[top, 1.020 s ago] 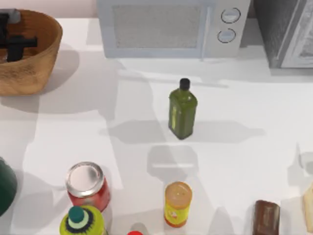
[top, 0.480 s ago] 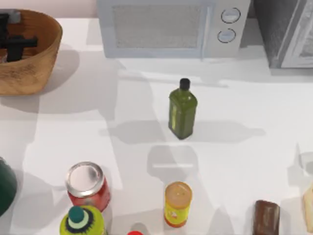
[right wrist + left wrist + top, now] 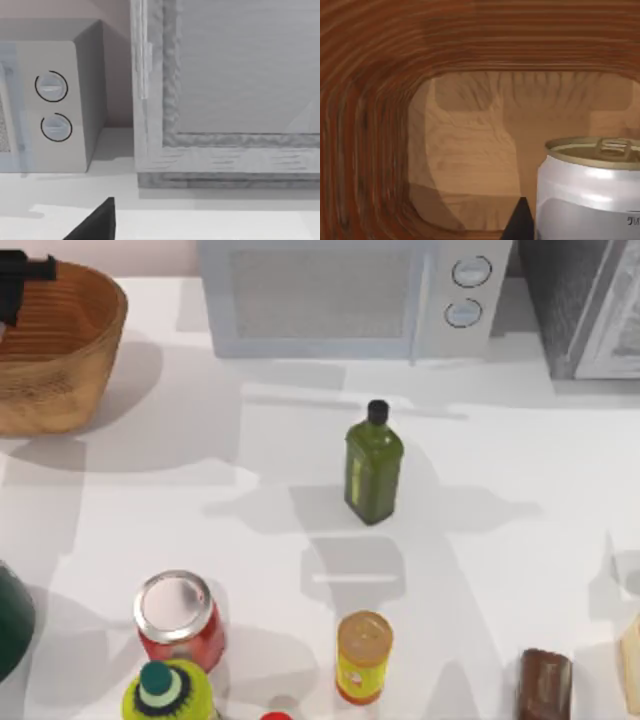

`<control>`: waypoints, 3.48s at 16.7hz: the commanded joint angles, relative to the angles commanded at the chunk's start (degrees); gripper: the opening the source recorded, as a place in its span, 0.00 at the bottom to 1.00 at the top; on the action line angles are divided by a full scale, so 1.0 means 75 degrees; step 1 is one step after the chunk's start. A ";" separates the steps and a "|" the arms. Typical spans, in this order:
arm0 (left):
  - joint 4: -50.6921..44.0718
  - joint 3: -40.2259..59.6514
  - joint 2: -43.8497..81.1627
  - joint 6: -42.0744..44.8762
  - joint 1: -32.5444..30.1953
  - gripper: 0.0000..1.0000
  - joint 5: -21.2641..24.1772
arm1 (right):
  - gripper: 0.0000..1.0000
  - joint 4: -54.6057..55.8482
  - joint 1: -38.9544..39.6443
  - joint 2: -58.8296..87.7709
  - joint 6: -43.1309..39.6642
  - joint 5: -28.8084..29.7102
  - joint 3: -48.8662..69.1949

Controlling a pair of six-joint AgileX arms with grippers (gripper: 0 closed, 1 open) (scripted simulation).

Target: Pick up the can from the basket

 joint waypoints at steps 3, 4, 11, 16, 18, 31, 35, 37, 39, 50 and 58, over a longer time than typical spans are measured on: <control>0.0885 -0.1552 -0.1854 -0.0085 -0.0098 0.00 -0.0063 | 1.00 0.0000 0.0000 0.0000 0.0000 0.0000 0.0000; 0.1219 -0.2144 -0.2538 -0.0121 -0.0134 0.00 -0.0084 | 1.00 0.0000 0.0000 0.0000 0.0000 0.0000 0.0000; 0.3908 -0.6935 -0.7809 -0.0436 -0.0429 0.00 -0.0181 | 1.00 0.0000 0.0000 0.0000 0.0000 0.0000 0.0000; 0.5831 -1.0469 -1.1551 -0.0647 -0.0618 0.00 -0.0204 | 1.00 0.0000 0.0000 0.0000 0.0000 0.0000 0.0000; 0.6500 -1.1779 -1.2903 -0.0710 -0.0664 0.00 -0.0217 | 1.00 0.0000 0.0000 0.0000 0.0000 0.0000 0.0000; 0.8360 -1.6013 -1.7036 -0.0812 -0.0594 0.00 -0.0351 | 1.00 0.0000 0.0000 0.0000 0.0000 0.0000 0.0000; 0.8347 -1.6011 -1.7002 -0.0800 -0.0604 0.00 -0.0354 | 1.00 0.0000 0.0000 0.0000 0.0000 0.0000 0.0000; 0.8479 -1.5875 -1.6830 -0.0790 -0.0644 0.00 -0.0223 | 1.00 0.0000 0.0000 0.0000 0.0000 0.0000 0.0000; 0.8779 -1.5585 -1.6390 -0.0767 -0.0727 0.00 0.0081 | 1.00 0.0000 0.0000 0.0000 0.0000 0.0000 0.0000; 1.2416 -1.2389 -0.9975 -0.0452 -0.1534 0.00 0.3928 | 1.00 0.0000 0.0000 0.0000 0.0000 0.0000 0.0000; 1.5703 -0.9606 -0.3697 -0.0175 -0.2063 0.00 0.7601 | 1.00 0.0000 0.0000 0.0000 0.0000 0.0000 0.0000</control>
